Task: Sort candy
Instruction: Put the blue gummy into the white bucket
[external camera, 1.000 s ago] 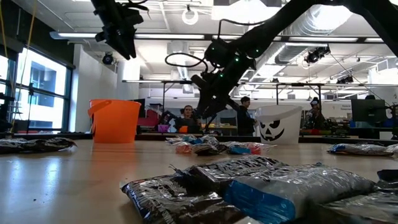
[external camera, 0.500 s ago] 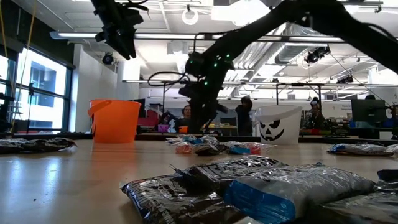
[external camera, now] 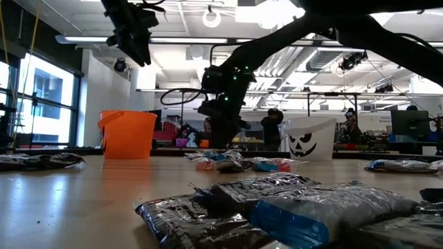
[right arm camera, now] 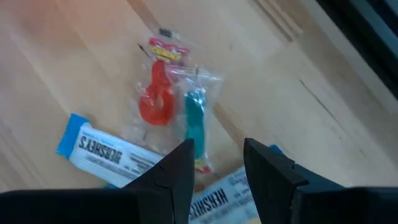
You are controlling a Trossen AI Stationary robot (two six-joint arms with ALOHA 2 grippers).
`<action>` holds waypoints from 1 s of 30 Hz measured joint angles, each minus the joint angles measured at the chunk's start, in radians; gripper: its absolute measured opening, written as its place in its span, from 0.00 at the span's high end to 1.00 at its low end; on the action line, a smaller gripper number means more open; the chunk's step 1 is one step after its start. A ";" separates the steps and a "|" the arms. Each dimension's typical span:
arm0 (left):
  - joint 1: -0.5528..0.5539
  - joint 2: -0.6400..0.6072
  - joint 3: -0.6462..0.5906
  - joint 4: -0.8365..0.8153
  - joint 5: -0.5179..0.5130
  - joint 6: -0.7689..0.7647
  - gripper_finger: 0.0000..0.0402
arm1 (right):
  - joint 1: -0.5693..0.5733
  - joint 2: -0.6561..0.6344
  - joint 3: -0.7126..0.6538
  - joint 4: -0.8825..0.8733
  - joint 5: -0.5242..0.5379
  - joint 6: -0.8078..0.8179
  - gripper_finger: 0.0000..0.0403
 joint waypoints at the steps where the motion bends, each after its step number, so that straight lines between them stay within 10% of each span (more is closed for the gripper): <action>1: 0.000 0.000 0.000 0.000 0.000 0.000 0.67 | 0.000 0.000 0.000 -0.016 0.000 -0.007 0.67; 30: 0.000 0.000 0.000 0.000 0.000 -0.028 0.67 | 0.000 0.002 0.000 -0.009 -0.101 0.069 0.67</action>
